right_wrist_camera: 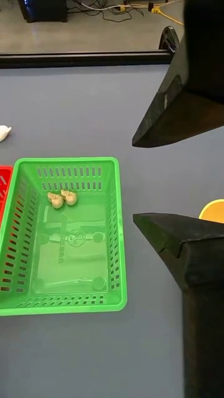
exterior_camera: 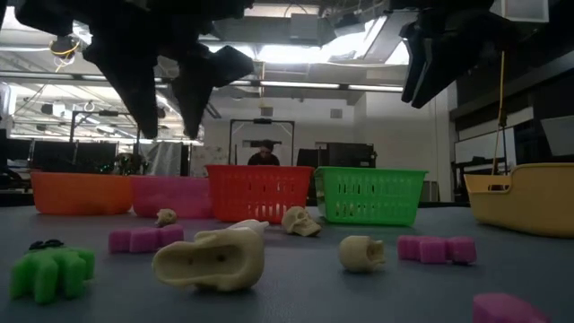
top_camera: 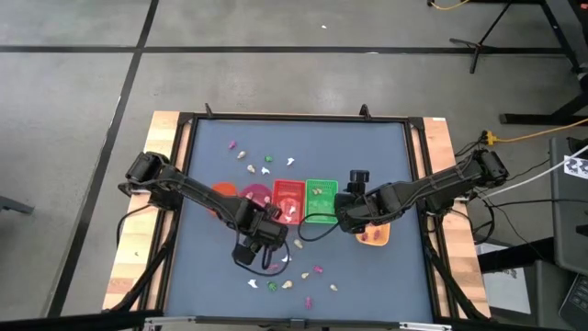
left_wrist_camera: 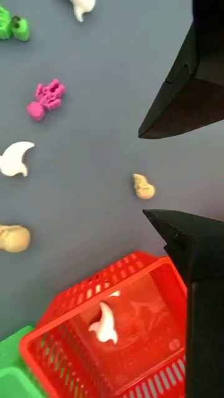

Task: Sort Halloween decoration
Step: Put the yellow skull toy into the green bin

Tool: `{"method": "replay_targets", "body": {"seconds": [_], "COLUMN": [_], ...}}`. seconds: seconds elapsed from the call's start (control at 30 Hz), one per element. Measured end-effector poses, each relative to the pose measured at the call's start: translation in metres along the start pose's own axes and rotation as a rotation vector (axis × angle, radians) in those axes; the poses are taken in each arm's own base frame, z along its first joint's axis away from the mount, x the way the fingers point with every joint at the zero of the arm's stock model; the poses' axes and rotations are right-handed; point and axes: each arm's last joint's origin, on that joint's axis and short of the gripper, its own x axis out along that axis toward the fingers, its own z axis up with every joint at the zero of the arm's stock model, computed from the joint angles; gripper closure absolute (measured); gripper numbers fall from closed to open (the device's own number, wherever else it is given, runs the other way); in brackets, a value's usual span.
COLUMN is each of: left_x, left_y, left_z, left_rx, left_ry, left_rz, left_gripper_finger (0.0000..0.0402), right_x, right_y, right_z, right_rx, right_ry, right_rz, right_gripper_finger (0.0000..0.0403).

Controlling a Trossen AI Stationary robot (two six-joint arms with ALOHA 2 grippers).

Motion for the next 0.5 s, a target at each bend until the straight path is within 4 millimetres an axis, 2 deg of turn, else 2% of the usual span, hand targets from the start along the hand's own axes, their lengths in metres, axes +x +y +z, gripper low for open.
{"method": "replay_targets", "body": {"seconds": [0.1,0.5], "left_x": [0.008,0.047], "left_y": [0.0,-0.003], "left_z": [-0.001,-0.028], "left_rx": [-0.002,-0.007], "left_ry": [-0.029,0.013], "left_rz": [0.006,0.091], "left_gripper_finger": [0.0223,0.0223], "right_x": [0.0,0.0], "right_y": [0.0,0.0], "right_z": [0.0,0.0], "right_rx": [0.0,0.001], "right_ry": [0.0,-0.001], "right_rz": [0.0,0.0], "right_gripper_finger": [0.0221,0.0221]}}
